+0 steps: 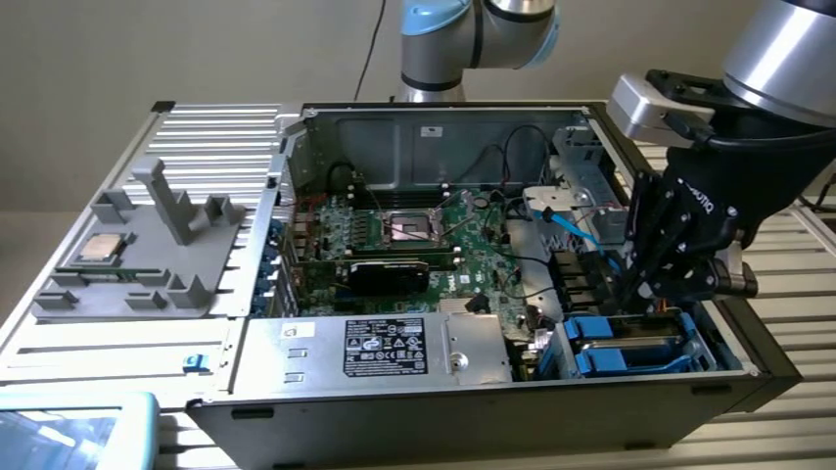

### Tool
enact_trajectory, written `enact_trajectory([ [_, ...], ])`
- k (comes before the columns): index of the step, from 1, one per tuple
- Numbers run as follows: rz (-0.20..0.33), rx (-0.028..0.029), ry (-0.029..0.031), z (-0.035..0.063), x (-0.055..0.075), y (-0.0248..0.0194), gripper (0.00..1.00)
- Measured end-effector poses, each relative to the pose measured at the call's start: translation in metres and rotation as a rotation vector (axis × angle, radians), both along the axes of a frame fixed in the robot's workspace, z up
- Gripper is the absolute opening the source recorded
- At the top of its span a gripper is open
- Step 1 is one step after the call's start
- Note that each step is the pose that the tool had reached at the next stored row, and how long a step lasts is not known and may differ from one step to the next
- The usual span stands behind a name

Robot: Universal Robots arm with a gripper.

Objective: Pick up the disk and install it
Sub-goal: 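Insert the second disk wire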

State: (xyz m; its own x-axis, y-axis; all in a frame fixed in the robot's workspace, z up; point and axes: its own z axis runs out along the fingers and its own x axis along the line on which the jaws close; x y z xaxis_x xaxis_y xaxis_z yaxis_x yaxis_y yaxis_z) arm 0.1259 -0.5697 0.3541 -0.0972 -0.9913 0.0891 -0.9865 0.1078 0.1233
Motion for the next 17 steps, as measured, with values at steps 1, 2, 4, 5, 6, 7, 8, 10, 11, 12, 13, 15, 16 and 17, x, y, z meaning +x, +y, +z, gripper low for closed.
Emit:
enact_trajectory([
  [1,0.000,0.0010,-0.0037,-0.0001,0.0001,-0.0004,0.16],
  [2,0.000,0.0020,-0.0045,-0.0002,0.0001,-0.0007,0.16],
  [4,0.001,0.0027,-0.0046,-0.0002,0.0001,-0.0013,0.16],
  [5,0.000,0.0034,-0.0046,-0.0004,0.0001,-0.0016,0.16],
  [6,0.001,0.0042,-0.0049,-0.0006,0.0000,-0.0019,0.16],
  [7,0.001,0.0061,-0.0052,-0.0009,0.0000,-0.0026,0.16],
  [8,0.001,0.0079,-0.0052,-0.0012,0.0000,-0.0033,0.16],
  [10,0.001,0.0114,-0.0052,-0.0017,0.0000,-0.0049,0.16],
  [11,0.001,0.0138,-0.0053,-0.0021,-0.0001,-0.0055,0.16],
  [12,0.001,0.0159,-0.0054,-0.0025,-0.0001,-0.0060,0.16],
  [13,0.001,0.0173,-0.0055,-0.0026,-0.0002,-0.0064,0.16],
  [15,0.001,0.0178,-0.0055,-0.0028,-0.0002,-0.0069,0.16],
  [16,0.002,0.0184,-0.0058,-0.0030,-0.0003,-0.0070,0.16],
  [17,0.005,0.0185,-0.0076,-0.0032,-0.0005,-0.0070,0.16],
])
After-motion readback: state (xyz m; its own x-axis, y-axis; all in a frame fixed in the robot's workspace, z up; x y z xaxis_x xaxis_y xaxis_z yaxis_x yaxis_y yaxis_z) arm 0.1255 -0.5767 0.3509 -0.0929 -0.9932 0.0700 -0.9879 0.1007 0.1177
